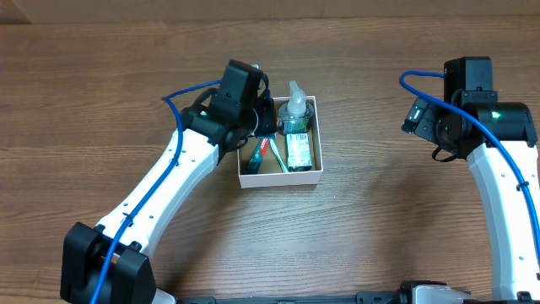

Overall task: Pack container
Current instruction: 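Carry the razor into the box and release it, then raise the left gripper away from the box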

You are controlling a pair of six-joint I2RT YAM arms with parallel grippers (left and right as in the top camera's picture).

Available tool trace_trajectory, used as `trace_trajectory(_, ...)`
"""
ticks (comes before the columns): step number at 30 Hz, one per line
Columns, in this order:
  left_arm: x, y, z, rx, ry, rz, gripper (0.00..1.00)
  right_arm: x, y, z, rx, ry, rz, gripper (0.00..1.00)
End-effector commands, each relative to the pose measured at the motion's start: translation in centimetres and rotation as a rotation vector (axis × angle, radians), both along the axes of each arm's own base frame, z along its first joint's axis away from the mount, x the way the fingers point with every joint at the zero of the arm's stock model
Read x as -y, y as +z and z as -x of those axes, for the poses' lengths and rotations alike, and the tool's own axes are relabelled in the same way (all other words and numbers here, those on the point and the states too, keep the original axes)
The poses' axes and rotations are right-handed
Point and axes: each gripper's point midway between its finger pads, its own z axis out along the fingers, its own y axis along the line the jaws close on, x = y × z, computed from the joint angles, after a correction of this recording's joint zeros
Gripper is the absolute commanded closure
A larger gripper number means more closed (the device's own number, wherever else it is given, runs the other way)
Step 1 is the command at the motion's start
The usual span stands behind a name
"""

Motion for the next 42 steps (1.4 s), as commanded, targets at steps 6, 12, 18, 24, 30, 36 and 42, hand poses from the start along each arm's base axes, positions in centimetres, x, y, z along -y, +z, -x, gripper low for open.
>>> trace_trajectory(6, 0.0, 0.4, -0.5, 0.002, 0.043, 0.001, 0.94, 0.3, 0.4, -0.2, 0.015, -0.007, 0.012, 0.0)
trace_trajectory(12, -0.6, 0.4, -0.9, 0.016, 0.062, -0.011, 0.05, 0.3, 0.4, -0.2, 0.015, -0.007, 0.012, 0.0)
trace_trajectory(18, -3.8, 1.1, -3.3, 0.049, 0.147, 0.01, 0.05, 0.3, 0.4, -0.2, 0.014, -0.007, 0.012, 0.0)
trace_trajectory(24, -10.6, 0.9, -5.3, 0.029, 0.3, 0.002, 0.0, 0.3, 0.4, -0.2, 0.015, -0.007, 0.012, 0.0)
trace_trajectory(30, -17.0, -0.1, -5.1, -0.034, 0.441, -0.022, 0.0, 0.3, 0.4, -0.2, 0.015, -0.007, 0.012, 0.0)
trace_trajectory(36, -20.2, -0.7, -4.6, -0.073, 0.514, -0.037, 0.0, 0.3, 0.4, -0.2, 0.015, -0.007, 0.012, 0.0)
trace_trajectory(42, -20.5, -0.7, -4.6, -0.074, 0.522, -0.037, 0.0, 0.3, 0.4, -0.2, 0.014, -0.007, 0.012, 0.0)
